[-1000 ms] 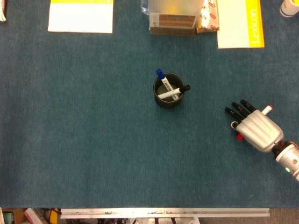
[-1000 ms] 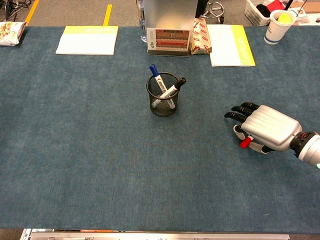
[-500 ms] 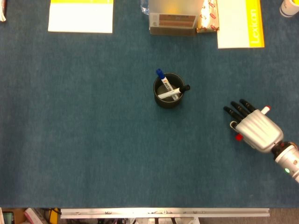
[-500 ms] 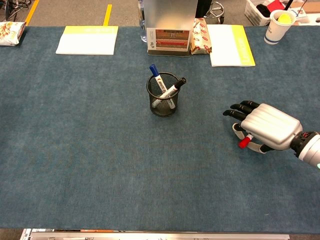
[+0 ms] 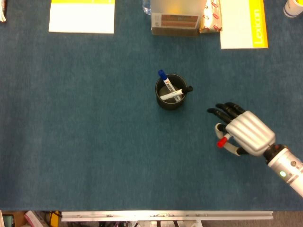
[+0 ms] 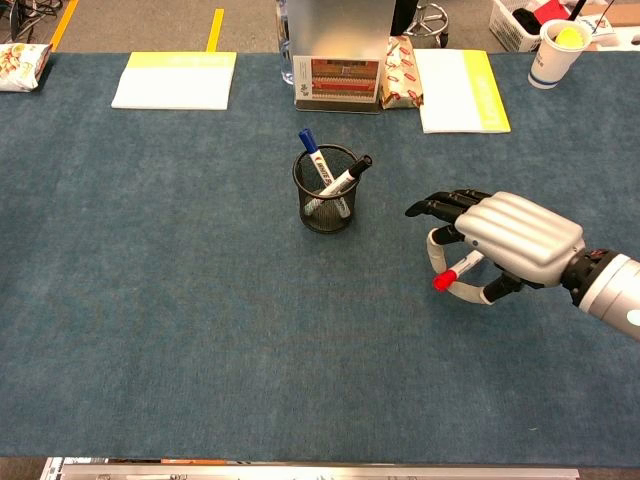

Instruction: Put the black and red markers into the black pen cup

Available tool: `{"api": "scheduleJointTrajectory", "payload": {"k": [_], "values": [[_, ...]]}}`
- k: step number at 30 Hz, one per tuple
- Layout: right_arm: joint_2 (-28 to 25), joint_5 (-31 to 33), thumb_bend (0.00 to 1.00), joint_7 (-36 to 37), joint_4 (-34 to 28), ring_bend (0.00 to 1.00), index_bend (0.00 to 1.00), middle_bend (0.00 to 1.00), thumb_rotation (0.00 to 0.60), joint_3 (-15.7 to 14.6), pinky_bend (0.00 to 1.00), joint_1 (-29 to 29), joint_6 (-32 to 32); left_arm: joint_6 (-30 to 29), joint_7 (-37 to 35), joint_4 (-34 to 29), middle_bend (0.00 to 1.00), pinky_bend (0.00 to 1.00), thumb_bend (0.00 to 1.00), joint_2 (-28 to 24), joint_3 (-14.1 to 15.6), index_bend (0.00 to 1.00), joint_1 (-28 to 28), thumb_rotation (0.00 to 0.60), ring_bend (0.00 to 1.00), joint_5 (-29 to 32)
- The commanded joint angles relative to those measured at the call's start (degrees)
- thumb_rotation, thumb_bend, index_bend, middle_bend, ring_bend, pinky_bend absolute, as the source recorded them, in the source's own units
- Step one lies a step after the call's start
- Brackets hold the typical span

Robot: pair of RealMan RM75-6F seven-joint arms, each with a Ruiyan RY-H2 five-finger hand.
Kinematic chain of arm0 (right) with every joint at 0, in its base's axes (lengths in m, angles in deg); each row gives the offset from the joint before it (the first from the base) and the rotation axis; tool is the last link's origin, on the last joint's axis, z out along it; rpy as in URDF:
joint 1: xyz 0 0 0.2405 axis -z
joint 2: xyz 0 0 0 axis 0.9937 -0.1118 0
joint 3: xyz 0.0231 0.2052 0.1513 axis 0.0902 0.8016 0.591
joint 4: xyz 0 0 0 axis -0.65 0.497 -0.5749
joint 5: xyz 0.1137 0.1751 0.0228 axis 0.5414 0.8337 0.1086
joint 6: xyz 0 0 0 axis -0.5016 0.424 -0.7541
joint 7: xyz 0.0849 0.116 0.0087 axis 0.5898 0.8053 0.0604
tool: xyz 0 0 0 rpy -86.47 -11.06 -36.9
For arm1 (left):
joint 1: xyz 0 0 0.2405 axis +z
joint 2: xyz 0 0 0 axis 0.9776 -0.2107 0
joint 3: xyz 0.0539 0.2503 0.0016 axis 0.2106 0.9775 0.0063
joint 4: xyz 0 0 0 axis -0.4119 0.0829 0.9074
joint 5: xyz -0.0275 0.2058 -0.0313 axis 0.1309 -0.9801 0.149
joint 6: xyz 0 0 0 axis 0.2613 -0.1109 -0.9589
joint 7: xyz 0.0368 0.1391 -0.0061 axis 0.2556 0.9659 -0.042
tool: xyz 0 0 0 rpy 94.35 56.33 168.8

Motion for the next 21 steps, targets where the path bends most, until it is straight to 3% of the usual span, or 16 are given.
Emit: {"api": "scheduleJointTrajectory", "payload": {"k": [1, 11, 21], "values": [[0.36, 0.7, 0.29, 3.24, -1.97, 0.09, 0.65, 0.15, 0.6, 1.03, 0.14, -1.38, -1.43, -0.04, -0.21, -0.02, 0.01, 0.03, 0.22, -0.05, -0.1, 0.36, 0.01, 0.6, 0.0, 0.11], [4.09, 0.64, 0.29, 13.79, -3.7, 0.09, 0.65, 0.16, 0.6, 4.75, 0.14, -5.51, -3.05, -0.45, -1.8, -0.29, 0.01, 0.03, 0.22, -0.81, -0.42, 0.36, 0.21, 0.6, 0.0, 0.27], [10.6, -2.3, 0.29, 21.44, 1.65, 0.09, 0.65, 0.16, 0.6, 6.83, 0.14, -7.59, 0.65, 0.37, -2.14, -0.01, 0.01, 0.03, 0.22, -0.93, -0.62, 0.37, 0.03, 0.6, 0.0, 1.35]]}}
